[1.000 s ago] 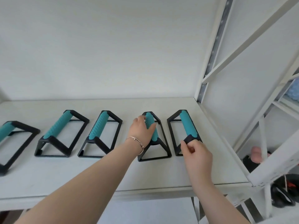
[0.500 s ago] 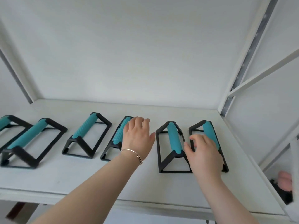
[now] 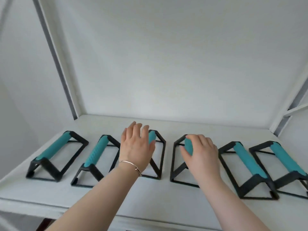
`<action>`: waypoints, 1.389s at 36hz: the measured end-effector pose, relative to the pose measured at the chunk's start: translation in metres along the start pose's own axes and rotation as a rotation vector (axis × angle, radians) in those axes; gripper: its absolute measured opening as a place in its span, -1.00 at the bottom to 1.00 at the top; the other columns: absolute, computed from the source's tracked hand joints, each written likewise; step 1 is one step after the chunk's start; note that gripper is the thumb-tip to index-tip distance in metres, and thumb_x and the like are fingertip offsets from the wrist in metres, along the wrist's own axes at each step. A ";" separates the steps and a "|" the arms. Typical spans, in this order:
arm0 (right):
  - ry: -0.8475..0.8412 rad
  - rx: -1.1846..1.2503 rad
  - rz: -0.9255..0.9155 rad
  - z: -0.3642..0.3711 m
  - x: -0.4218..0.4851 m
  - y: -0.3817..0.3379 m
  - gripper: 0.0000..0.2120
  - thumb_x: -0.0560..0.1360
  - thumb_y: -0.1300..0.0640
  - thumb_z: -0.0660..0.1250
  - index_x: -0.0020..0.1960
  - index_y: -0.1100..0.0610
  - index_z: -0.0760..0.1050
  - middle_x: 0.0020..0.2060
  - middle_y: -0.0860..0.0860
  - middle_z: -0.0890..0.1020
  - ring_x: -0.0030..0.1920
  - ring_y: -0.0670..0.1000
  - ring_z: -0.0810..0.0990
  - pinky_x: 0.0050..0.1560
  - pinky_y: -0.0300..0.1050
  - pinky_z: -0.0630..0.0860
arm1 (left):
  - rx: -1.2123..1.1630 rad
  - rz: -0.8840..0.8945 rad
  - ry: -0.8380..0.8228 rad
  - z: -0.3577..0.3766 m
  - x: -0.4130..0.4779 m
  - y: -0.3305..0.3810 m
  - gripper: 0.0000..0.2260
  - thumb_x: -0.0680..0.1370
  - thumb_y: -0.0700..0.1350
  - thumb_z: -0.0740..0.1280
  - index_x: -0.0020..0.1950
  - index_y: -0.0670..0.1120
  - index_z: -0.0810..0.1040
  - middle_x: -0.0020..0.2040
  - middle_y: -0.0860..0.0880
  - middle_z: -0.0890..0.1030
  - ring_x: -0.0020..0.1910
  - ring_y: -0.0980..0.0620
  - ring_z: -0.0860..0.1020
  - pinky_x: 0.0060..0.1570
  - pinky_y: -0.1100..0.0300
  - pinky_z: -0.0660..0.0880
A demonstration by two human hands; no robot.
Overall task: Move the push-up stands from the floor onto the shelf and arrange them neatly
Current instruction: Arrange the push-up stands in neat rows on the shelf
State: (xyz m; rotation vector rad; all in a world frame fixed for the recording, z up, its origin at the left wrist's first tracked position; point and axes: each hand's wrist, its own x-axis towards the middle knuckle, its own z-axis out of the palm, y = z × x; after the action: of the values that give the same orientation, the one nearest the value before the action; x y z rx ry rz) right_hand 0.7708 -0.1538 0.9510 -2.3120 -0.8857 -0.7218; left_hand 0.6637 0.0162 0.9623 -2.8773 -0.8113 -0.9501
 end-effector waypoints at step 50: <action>-0.764 0.382 0.337 0.168 0.146 -0.233 -0.56 0.36 0.20 0.42 0.20 0.08 0.38 -0.06 0.07 0.59 -0.30 0.07 0.71 -0.27 0.08 0.68 | 0.173 -0.104 -0.508 0.010 0.100 -0.360 -0.71 0.58 0.22 0.13 0.12 0.03 0.32 -0.16 0.05 0.47 -0.22 0.00 0.52 -0.29 0.10 0.41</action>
State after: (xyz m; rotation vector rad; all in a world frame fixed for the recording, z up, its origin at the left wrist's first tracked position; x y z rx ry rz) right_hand 0.7434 0.1641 0.9973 -2.2853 -0.8050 0.4779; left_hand 0.5664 0.3770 0.9547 -2.9707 -1.0139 -0.1243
